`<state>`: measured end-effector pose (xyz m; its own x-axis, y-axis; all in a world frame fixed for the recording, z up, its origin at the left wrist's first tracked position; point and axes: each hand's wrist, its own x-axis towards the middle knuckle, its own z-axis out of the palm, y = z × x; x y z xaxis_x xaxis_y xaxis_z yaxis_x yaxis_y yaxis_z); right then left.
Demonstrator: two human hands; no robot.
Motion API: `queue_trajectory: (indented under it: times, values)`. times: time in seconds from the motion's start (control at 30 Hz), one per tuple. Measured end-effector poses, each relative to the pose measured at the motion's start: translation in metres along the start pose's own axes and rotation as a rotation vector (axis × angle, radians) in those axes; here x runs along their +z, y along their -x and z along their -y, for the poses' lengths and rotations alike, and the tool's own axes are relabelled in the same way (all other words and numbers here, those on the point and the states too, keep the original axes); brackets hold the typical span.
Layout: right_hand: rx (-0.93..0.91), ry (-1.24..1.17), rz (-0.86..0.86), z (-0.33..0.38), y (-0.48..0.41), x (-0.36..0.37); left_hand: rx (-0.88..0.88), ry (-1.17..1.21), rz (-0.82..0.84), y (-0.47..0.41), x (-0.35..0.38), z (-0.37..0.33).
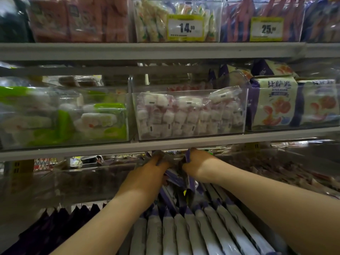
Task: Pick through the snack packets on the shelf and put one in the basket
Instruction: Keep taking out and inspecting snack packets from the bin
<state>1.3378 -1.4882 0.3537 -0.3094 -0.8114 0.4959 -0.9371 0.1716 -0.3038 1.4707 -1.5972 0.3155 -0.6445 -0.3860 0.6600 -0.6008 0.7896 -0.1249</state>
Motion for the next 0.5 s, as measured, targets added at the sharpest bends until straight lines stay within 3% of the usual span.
queue_trajectory:
  times: [0.13,0.27,0.5]
  values:
    - [-0.066,0.02,-0.047,-0.006,0.014,-0.002,-0.064,0.133,-0.092,-0.001,0.002,0.008]
    - [-0.117,0.135,-0.086,-0.013,0.036,-0.008,-0.143,0.069,-0.103,-0.002,0.001,0.011]
    - [-0.09,0.302,0.079,0.011,0.008,0.011,-0.161,0.062,-0.128,0.006,-0.005,0.004]
